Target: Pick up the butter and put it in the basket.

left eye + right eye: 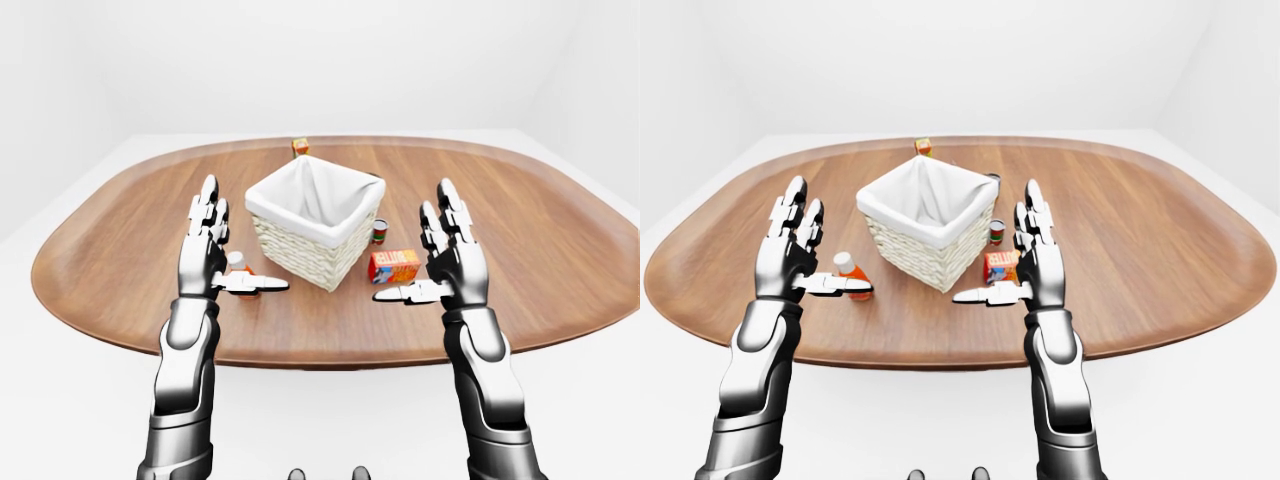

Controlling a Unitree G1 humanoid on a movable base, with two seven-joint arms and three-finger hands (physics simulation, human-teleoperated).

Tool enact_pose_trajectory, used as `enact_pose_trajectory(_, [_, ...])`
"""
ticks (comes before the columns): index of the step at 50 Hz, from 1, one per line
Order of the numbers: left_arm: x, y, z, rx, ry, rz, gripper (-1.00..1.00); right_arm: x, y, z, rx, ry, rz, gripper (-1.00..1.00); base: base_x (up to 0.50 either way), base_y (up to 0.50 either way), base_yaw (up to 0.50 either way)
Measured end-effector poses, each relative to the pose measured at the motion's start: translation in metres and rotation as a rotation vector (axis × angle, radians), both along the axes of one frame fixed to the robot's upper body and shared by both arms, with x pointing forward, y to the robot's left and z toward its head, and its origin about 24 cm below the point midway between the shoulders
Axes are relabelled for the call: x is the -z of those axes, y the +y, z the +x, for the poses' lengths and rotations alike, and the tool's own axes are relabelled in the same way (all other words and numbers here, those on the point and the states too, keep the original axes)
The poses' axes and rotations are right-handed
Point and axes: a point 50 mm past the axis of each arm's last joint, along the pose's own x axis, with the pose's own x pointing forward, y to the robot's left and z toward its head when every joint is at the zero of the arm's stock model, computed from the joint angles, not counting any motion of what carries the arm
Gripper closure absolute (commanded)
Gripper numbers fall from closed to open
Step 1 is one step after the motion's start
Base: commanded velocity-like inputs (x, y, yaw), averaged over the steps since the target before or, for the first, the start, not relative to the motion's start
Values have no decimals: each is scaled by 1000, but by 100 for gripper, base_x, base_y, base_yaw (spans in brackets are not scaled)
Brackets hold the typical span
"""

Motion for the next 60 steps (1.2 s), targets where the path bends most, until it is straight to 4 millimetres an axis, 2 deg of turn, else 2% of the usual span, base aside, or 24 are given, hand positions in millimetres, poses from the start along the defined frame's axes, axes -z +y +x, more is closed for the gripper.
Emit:
enact_pose_trajectory(38, [1, 1, -1, -2, 4, -6, -100, 2, 0, -1, -2, 9, 1, -100, 33, 0, 0])
enact_pose_trajectory(60, [5, 2, -1, -5, 18, -11, -100, 14, -1, 2, 7, 61, -56, -100, 4, 0, 0])
